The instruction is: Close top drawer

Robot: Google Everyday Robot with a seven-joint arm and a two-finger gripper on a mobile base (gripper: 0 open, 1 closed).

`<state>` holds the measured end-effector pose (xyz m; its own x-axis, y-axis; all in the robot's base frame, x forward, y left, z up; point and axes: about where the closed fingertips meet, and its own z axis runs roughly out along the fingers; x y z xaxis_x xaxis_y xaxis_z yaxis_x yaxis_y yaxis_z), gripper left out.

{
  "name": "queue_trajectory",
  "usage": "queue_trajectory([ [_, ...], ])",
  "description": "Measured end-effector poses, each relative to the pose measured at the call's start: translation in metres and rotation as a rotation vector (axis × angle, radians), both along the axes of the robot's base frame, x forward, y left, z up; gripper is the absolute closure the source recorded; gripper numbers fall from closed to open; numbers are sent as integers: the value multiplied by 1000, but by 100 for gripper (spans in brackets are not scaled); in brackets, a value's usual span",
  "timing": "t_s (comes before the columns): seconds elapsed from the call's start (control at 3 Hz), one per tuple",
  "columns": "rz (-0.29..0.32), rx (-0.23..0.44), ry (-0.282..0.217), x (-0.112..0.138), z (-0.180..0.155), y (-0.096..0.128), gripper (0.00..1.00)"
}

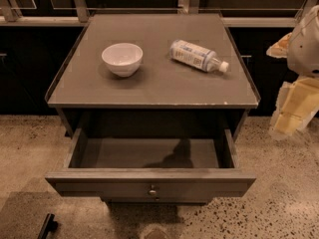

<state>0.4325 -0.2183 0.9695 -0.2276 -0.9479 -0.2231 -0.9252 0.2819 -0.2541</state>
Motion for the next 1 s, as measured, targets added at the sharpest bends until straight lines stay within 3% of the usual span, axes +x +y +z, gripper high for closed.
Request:
queue_trajectory([
  [0.33, -8, 84, -27, -25, -22, 8, 0],
  [0.67, -77, 216, -28, -51, -72, 22, 0],
  [1.0, -129, 334, 16, -64, -151, 37, 0],
])
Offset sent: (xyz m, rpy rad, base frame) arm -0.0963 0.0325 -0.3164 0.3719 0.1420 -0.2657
